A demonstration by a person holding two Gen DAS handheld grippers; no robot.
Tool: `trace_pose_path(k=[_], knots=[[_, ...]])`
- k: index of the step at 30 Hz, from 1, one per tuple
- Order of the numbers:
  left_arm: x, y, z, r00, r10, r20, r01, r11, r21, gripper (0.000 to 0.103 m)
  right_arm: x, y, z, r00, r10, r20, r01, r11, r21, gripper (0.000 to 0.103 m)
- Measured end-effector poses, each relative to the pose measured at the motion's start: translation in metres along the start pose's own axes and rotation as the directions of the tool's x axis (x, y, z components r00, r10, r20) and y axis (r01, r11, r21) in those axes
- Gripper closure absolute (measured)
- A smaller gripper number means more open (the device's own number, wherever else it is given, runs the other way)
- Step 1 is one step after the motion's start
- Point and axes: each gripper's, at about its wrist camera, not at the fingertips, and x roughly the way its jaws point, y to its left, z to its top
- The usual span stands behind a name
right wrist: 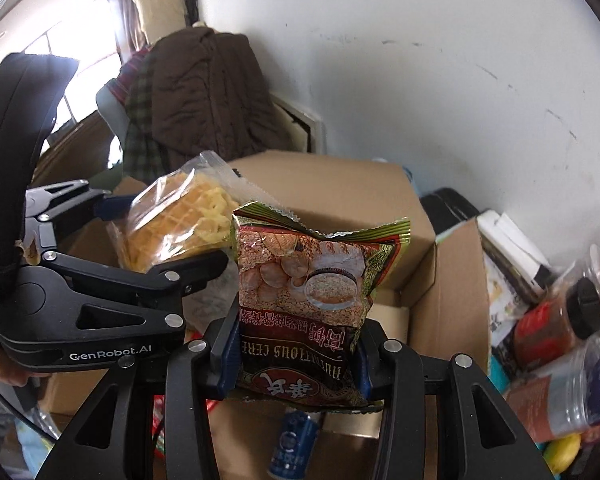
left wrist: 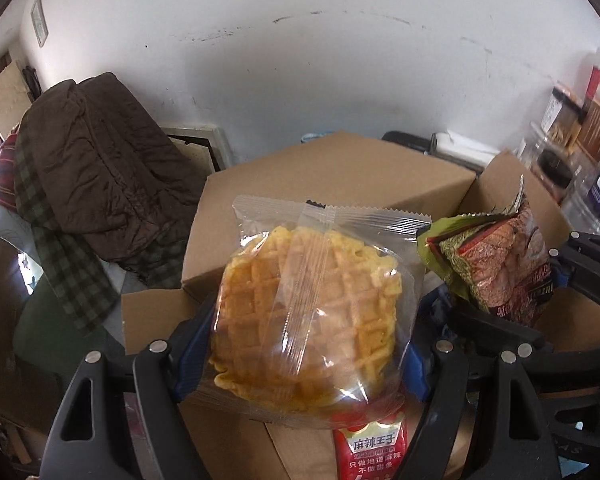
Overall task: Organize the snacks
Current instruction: 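Lower the waffle into the box with the left tool while the right tool releases the cereal packet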
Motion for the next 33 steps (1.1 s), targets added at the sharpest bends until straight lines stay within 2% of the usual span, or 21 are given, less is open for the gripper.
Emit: trace_pose_path(k=[3, 6, 14, 17, 23, 33], knots=[[0.003, 0.0, 0.0, 1.0, 0.017, -0.026, -0.017, 1.0, 0.0, 0.025, 0.005, -0.006, -0.003, 1.0, 0.005, -0.028, -0.004, 1.0, 0.023, 0.057], [0.003, -0.001, 0.0, 0.999, 0.037, -0.036, -0.037, 0.999, 0.002, 0.025, 0.006, -0.01, -0.003, 0.999, -0.028, -0.041, 0.029, 0.999, 0.037, 0.047], [0.001, -0.003, -0.002, 0.995, 0.069, -0.07, -0.07, 0.998, -0.011, 0.024, -0.008, -0.006, -0.005, 0.999, -0.049, -0.018, 0.05, 0.999, 0.015, 0.033], [-0.006, -0.001, -0.003, 0.997, 0.056, -0.059, -0.059, 0.997, -0.045, 0.024, -0.015, -0.005, -0.005, 0.998, -0.064, -0.006, 0.064, 0.998, 0.007, 0.032], [-0.021, -0.001, -0.005, 0.997, 0.058, -0.044, -0.06, 0.997, -0.056, 0.024, -0.033, -0.006, -0.004, 0.996, -0.087, 0.014, 0.087, 0.996, 0.02, 0.032], [-0.059, -0.006, -0.006, 0.997, 0.082, 0.003, -0.082, 0.996, -0.02, 0.024, -0.066, 0.004, -0.003, 0.993, -0.114, 0.044, 0.113, 0.993, 0.024, 0.029]])
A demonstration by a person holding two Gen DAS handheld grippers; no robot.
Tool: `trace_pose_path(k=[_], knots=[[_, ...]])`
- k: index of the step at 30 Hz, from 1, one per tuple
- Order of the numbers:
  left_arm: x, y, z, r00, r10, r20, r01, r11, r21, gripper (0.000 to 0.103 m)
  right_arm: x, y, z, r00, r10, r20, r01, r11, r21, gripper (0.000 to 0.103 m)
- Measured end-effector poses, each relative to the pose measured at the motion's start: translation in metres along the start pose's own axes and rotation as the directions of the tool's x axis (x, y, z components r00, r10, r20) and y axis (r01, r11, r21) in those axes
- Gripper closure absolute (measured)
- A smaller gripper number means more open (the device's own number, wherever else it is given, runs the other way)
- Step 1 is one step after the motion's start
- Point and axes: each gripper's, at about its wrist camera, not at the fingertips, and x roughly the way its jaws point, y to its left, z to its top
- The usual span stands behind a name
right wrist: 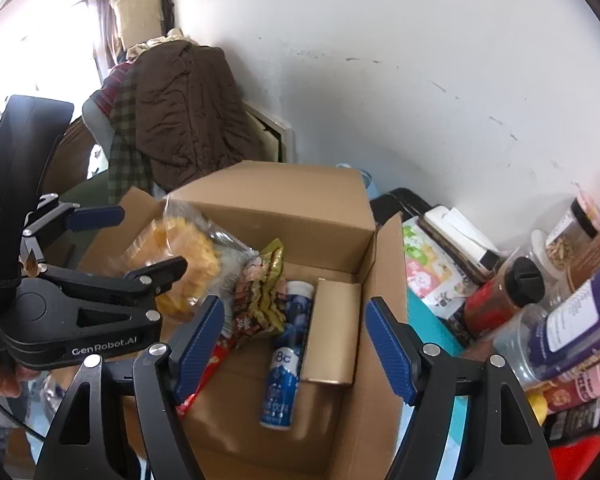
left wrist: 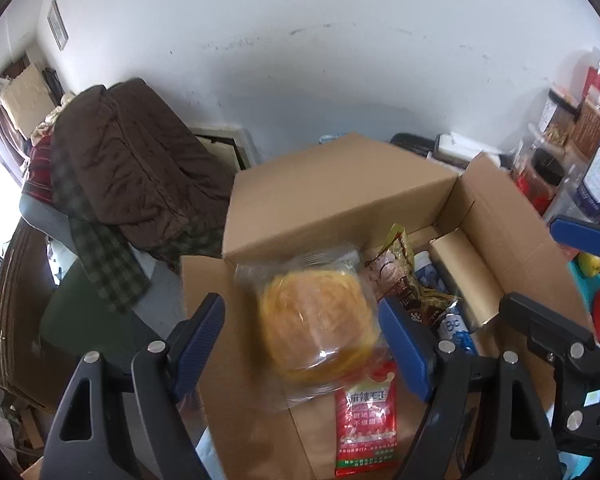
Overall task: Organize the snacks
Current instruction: 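Lower the waffle into the box with the left tool while the right tool releases the cereal packet, then withdraw both open tools from the box toward the silver packet and lollipop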
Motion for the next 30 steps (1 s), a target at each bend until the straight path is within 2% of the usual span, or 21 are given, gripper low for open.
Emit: trace_pose_path(k=[12, 18, 23, 28, 30], knots=[[-0.086, 0.013, -0.004, 0.989, -0.037, 0.144, 0.041, 0.999, -0.024, 0.024, -0.072, 0.022, 0.003, 0.992, -0.019, 0.128, 0.024, 0.999, -0.039, 0.029], [-0.136, 0.013, -0.016, 0.972, -0.05, 0.228, 0.056, 0.998, -0.02, 0.024, -0.117, 0.033, -0.004, 0.977, -0.035, 0.208, 0.045, 0.998, -0.044, 0.029], [-0.176, 0.014, -0.03, 0.952, -0.066, 0.298, 0.074, 0.997, -0.015, 0.024, -0.152, 0.042, -0.012, 0.962, -0.054, 0.268, 0.068, 0.997, -0.043, 0.027], [-0.206, 0.014, -0.047, 0.94, -0.096, 0.326, 0.1, 0.995, 0.006, 0.023, -0.182, 0.051, -0.024, 0.949, -0.054, 0.309, 0.07, 0.997, -0.042, 0.027], [-0.212, 0.014, -0.054, 0.939, -0.086, 0.332, 0.089, 0.996, 0.006, 0.023, -0.192, 0.055, -0.032, 0.944, -0.052, 0.324, 0.068, 0.997, -0.038, 0.026]])
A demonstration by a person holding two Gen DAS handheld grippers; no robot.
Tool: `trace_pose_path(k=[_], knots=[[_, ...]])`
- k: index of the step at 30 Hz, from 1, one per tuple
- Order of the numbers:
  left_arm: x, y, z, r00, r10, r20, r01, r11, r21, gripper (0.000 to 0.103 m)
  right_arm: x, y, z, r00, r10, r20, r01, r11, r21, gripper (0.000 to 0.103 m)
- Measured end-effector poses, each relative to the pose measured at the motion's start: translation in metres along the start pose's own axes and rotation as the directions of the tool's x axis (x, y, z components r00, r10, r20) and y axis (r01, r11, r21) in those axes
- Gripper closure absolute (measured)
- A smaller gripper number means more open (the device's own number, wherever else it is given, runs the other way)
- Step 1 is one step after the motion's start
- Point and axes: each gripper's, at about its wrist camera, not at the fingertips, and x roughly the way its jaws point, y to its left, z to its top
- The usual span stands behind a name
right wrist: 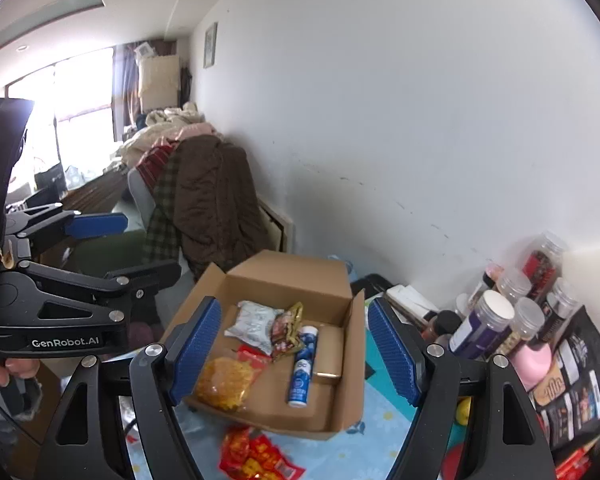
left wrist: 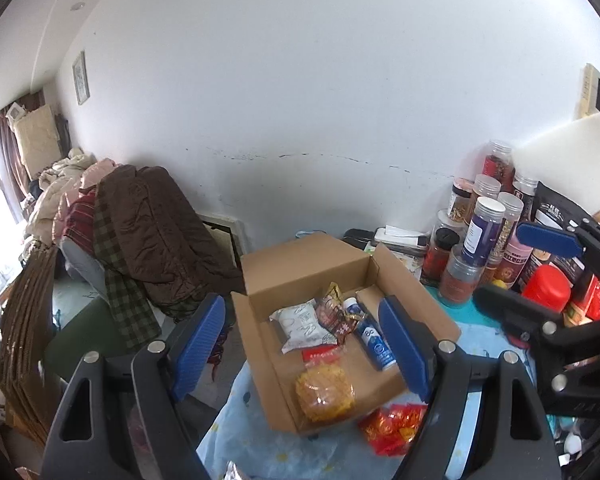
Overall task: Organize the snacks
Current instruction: 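Withdraw both open tools from the box toward the silver packet and lollipop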
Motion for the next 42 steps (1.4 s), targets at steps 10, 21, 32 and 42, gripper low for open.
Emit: trace_pose_path(k=[10, 21, 32, 42], knots=[[-0.05, -0.001, -0.032, 0.998, -0.007, 0.068, 0.009, 1.0, -0.019, 0.02, -0.042, 0.017, -0.025, 0.999, -0.001, 0.035, 0.001, 1.0, -0.003, 0.02], [-0.085, -0.006, -0.08, 0.996, -0.004, 0.086, 0.006, 1.0, -0.018, 0.02, -0.067, 0.043, -0.067, 0.998, 0.032, 0.044, -0.031, 0.999, -0.023, 0.019], [-0.094, 0.006, -0.143, 1.0, 0.01, 0.025, -0.007, 0.995, -0.1, 0.02, -0.069, 0.07, -0.115, 0.993, 0.114, 0.013, -0.114, 0.993, 0.011, 0.019], [-0.073, 0.017, -0.202, 0.998, 0.013, -0.066, -0.024, 0.986, -0.165, 0.02, -0.039, 0.095, -0.155, 0.972, 0.226, -0.06, -0.222, 0.972, 0.075, 0.019]])
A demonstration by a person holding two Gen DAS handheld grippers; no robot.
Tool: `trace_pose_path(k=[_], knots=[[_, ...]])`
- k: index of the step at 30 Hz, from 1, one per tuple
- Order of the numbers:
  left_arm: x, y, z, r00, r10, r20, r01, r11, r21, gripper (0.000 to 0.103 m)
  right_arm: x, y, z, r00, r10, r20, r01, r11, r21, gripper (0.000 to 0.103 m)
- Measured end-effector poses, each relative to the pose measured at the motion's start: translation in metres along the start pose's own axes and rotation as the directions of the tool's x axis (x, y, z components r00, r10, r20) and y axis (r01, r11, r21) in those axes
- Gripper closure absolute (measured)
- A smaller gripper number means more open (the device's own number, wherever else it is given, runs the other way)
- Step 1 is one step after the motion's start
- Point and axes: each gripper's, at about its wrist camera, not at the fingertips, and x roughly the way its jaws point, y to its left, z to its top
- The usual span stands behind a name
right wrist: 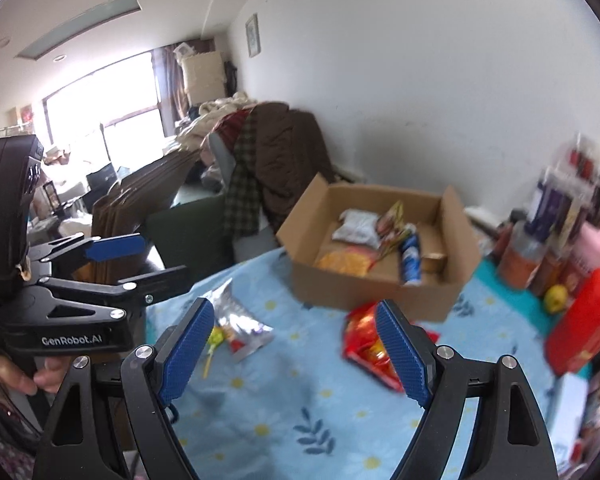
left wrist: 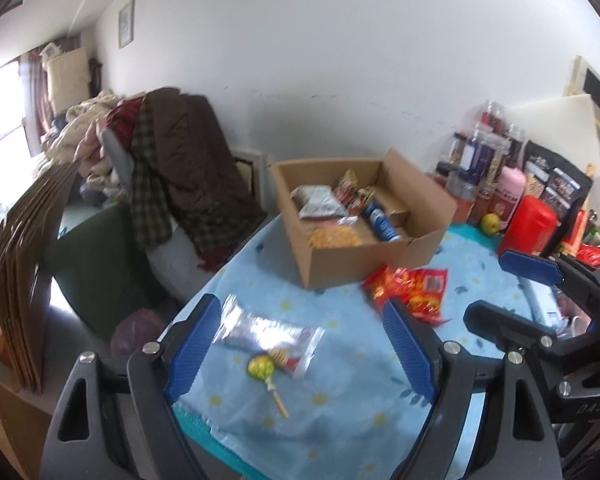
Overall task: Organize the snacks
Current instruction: 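Withdraw both open tools from the box toward the silver packet and lollipop, then grasp the yellow-green lollipop with the left tool while the right tool grasps the silver packet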
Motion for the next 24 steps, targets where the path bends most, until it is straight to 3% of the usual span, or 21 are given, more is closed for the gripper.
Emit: trace_pose_path(k=[7, 16, 24], knots=[[0.017, 0.016, -0.029, 0.995, 0.087, -0.038, -0.088, 0.996, -0.01, 0.02, 0.033, 0.011, -0.019, 0.997, 0.038, -0.061, -0.038, 0.999, 0.0, 0.019], [0.046, 0.05, -0.057, 0.986, 0.08, -0.145, -0.092, 0.993, -0.08, 0.02, 0.081, 0.026, -0.026, 0.985, 0.085, -0.153, -0.09, 0.996, -0.027, 0.019], [0.063, 0.08, -0.067, 0.974, 0.128, -0.187, -0.15, 0.983, -0.11, 0.02, 0.134, 0.043, -0.029, 0.964, 0.11, -0.244, -0.132, 0.988, -0.076, 0.019]])
